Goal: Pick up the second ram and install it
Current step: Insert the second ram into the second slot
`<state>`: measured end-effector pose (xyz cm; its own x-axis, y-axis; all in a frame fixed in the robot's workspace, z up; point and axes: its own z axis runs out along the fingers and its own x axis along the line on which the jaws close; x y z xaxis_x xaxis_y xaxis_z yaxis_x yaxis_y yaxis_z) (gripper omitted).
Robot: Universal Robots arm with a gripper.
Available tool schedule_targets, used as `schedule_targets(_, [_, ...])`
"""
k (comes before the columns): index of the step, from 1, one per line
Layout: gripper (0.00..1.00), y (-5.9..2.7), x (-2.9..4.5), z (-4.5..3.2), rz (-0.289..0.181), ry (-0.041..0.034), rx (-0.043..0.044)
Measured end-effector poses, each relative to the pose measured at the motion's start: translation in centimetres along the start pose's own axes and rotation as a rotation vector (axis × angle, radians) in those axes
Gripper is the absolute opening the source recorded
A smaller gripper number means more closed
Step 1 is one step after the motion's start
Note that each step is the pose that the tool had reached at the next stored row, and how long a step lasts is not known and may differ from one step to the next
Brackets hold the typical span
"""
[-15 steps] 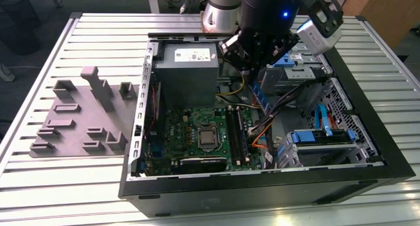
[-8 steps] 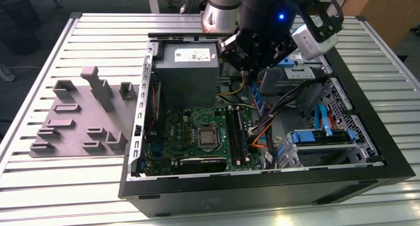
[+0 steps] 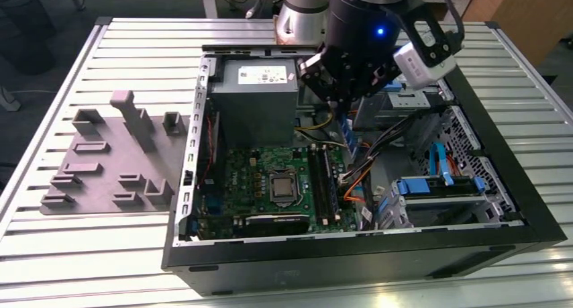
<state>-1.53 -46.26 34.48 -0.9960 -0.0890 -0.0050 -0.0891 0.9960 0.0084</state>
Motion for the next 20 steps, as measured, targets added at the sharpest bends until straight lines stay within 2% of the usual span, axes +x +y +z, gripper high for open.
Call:
schedule_targets(5, [0.14, 0.0, 0.0, 0.55, 0.067, -0.0006, 0.0006])
schedule_targets(11, [0.14, -0.01, -0.01, 1.01, 0.068, -0.0004, 0.0006])
schedule_targets(20, [0.14, -0.09, 0.01, 2.46, 0.068, 0.0, 0.0006])
